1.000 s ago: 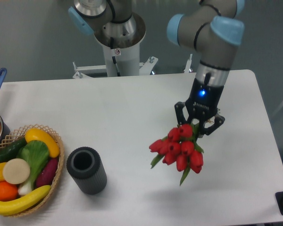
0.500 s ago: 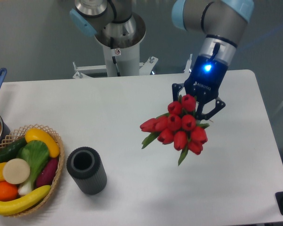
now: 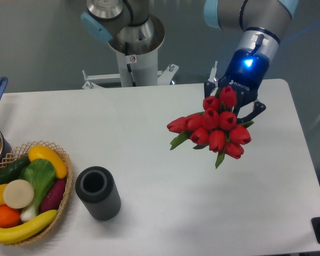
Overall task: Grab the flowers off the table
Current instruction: 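Lift the grasped tulip bunch up off the table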
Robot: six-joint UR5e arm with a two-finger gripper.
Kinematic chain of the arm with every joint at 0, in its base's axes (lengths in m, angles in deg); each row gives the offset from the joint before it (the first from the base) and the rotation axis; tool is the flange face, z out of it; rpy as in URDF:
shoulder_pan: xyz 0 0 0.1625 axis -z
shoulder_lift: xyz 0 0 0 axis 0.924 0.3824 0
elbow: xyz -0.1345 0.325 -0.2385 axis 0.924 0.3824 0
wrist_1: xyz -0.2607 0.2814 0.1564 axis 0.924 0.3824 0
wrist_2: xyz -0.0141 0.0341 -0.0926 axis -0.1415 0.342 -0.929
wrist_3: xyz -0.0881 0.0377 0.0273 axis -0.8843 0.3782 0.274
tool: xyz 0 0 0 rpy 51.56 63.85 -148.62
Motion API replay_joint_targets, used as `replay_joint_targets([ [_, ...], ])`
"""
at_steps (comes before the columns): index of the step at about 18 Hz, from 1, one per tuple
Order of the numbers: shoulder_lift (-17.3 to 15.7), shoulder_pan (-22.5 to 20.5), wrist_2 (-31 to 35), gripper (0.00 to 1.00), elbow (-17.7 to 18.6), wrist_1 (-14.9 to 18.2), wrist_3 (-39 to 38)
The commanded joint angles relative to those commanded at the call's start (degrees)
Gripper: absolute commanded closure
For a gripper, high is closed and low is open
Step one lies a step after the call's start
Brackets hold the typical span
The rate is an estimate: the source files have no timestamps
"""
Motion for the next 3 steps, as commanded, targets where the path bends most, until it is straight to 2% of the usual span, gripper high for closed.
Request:
replay_joint_targets([
  [3, 0.00, -0.09, 0.00, 0.68, 0.09, -0.09, 0.00],
])
